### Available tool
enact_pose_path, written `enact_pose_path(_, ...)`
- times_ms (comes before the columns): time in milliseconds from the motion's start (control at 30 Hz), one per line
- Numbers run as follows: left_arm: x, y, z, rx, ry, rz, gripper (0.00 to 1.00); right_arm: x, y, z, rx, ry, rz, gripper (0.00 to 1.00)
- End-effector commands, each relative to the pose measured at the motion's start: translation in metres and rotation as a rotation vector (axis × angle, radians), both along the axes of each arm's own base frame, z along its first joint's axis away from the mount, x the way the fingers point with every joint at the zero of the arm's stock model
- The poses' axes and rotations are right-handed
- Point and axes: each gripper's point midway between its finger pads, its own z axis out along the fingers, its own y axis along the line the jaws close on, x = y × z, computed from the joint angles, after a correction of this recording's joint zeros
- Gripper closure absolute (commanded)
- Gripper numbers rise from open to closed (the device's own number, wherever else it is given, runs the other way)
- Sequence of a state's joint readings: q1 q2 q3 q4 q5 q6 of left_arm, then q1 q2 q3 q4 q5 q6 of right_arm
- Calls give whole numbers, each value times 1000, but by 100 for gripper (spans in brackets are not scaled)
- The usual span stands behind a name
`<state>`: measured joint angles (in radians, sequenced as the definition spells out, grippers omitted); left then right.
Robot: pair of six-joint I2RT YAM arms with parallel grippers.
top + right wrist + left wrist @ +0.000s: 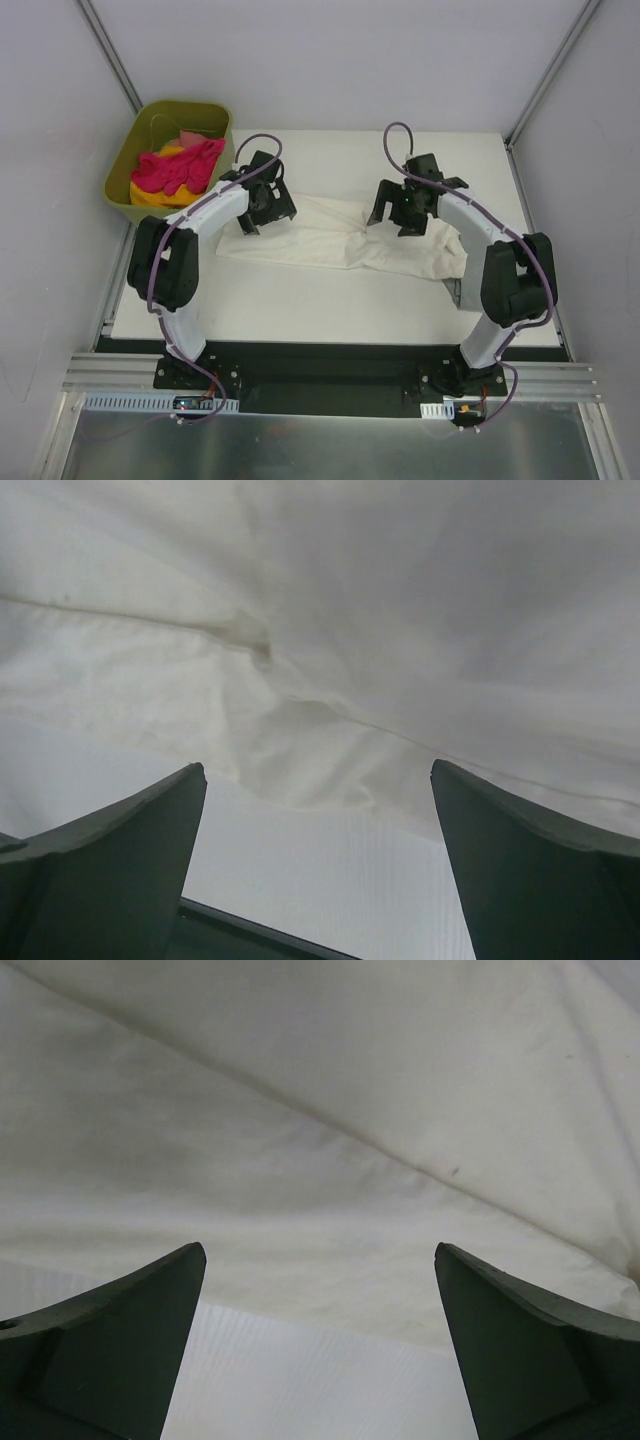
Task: Fold and stack the t-shirts
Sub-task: Fold the tshirt
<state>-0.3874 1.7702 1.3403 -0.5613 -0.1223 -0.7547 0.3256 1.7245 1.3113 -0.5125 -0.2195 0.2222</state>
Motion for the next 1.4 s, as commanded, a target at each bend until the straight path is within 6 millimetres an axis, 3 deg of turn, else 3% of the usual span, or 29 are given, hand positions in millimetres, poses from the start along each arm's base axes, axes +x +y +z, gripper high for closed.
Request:
enact_pose_path(0, 6, -21, -14, -39, 57, -77, 1, -12, -34, -37, -61, 114, -110, 0)
enact_pose_path(167, -15, -8, -37, -3, 123, -43, 1, 16, -43, -58, -64, 168, -144, 1)
enact_pose_path(267, -46, 4, -54, 18, 191, -24, 1, 40, -47, -67, -76, 200, -149, 1)
enact_pose_path(367, -88, 9, -72, 2, 286, -3, 1, 65, -46, -74, -72, 223, -144, 0)
enact_pose_path(400, -110, 8, -77, -1, 322, -14, 1, 71, -41, -73, -48, 229, -131, 0)
enact_pose_path(533, -156, -9, -78, -35, 369, -66, 1, 93, -17, -76, 43, 245, -78, 1)
enact_pose_path(633, -181, -36, -69, -95, 397, -188, 1, 131, 1, -68, 106, 170, -45, 0)
enact_pose_path(667, -186, -45, -66, -115, 405, -226, 1, 139, 6, -82, 114, 174, -39, 1)
enact_pose_path(700, -187, -55, -61, -133, 401, -265, 1, 165, 16, -63, 152, 81, -27, 0)
enact_pose_path(767, -200, -78, -51, -161, 394, -397, 1, 186, 26, -61, 193, 19, -25, 1)
enact_pose_path(800, -198, -91, -39, -181, 359, -446, 1, 207, 34, -51, 236, -54, -19, 1)
enact_pose_path(867, -199, -108, -17, -202, 288, -550, 1, 223, 38, -34, 265, -125, -21, 0)
enact_pose_path(933, -196, -111, -3, -202, 231, -593, 1, 235, 44, 2, 303, -222, 8, 0)
enact_pose_path(1000, -186, -104, 15, -175, 139, -592, 1, 236, 46, 34, 307, -300, 42, 1)
enact_pose_path(1033, -182, -100, 20, -156, 108, -594, 1, 230, 45, 65, 293, -357, 69, 0)
enact_pose_path(1100, -166, -85, 27, -116, 48, -552, 1, 211, 48, 82, 251, -368, 103, 0)
enact_pose_path(1133, -161, -78, 26, -99, 42, -535, 1, 194, 45, 106, 212, -410, 140, 0)
enact_pose_path(1233, -143, -47, 15, -55, 68, -455, 1, 151, 56, 104, 96, -371, 174, 0)
enact_pose_path(1267, -140, -38, 7, -50, 93, -425, 1, 128, 57, 98, 75, -329, 172, 0)
enact_pose_path(1367, -129, -20, -11, -46, 154, -364, 1, 70, 87, 66, 50, -197, 210, 0)
